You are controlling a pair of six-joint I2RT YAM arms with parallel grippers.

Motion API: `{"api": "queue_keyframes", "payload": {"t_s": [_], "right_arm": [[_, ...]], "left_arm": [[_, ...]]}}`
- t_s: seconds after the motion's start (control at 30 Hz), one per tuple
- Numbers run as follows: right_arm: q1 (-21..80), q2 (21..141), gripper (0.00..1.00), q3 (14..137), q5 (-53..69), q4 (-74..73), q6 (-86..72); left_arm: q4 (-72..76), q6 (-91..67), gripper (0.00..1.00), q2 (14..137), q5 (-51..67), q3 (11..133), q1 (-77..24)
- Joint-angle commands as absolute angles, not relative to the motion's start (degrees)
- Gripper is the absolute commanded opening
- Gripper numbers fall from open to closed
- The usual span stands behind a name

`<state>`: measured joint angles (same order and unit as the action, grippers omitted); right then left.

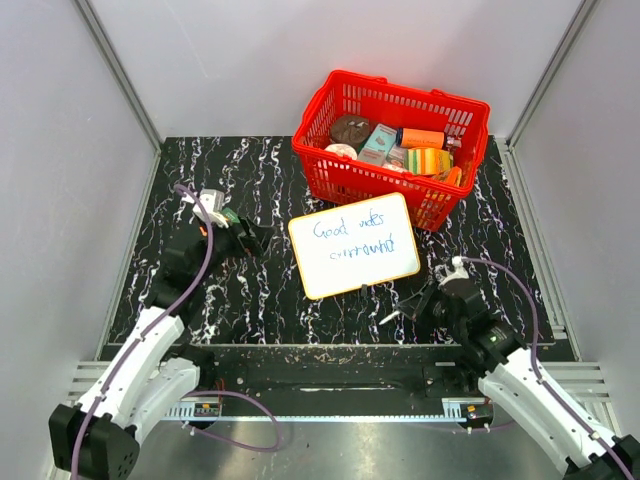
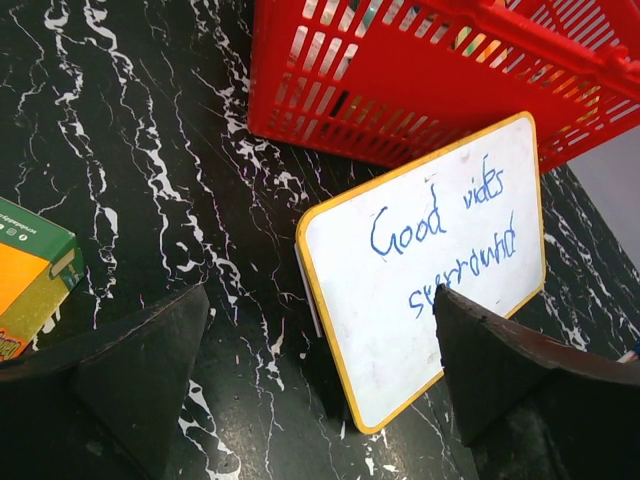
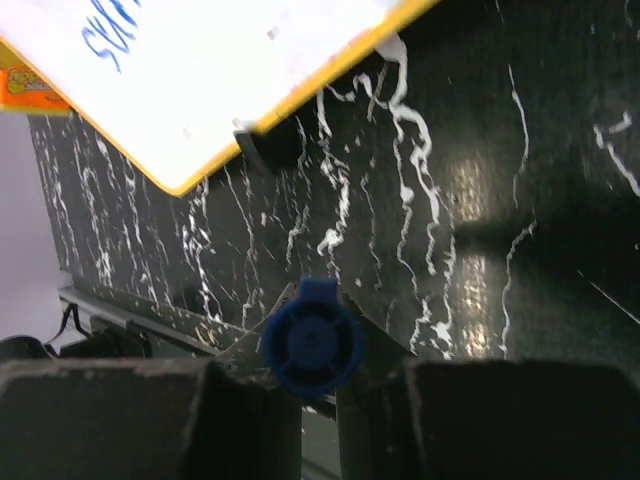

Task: Write a sentence on the whiteboard
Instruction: Put down the whiteboard marker without the cap at the center of the board, then reset both arms

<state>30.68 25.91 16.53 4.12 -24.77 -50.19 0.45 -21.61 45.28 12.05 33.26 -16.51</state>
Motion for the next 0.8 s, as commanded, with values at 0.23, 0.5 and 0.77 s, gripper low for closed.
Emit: {"api": "queue_keyframes", "payload": {"t_s": [0.23, 0.5, 0.77], "right_arm": [[30.4, 21.3, 0.87, 15.1, 5.3, -27.2, -58.2], [30.4, 30.6, 1.00, 28.3, -5.6, -25.8, -42.5], [30.4, 40.4, 1.00, 37.4, -24.5, -17.4, -23.3]], "left_arm": [[-1.7, -23.9, 0.99, 41.1, 9.6, 36.9, -16.6], [-6.7, -24.3, 0.99, 41.6, 1.4, 38.1, -16.6], [-14.9, -25.5, 0.99, 44.2, -11.9, 41.5, -16.5]]}}
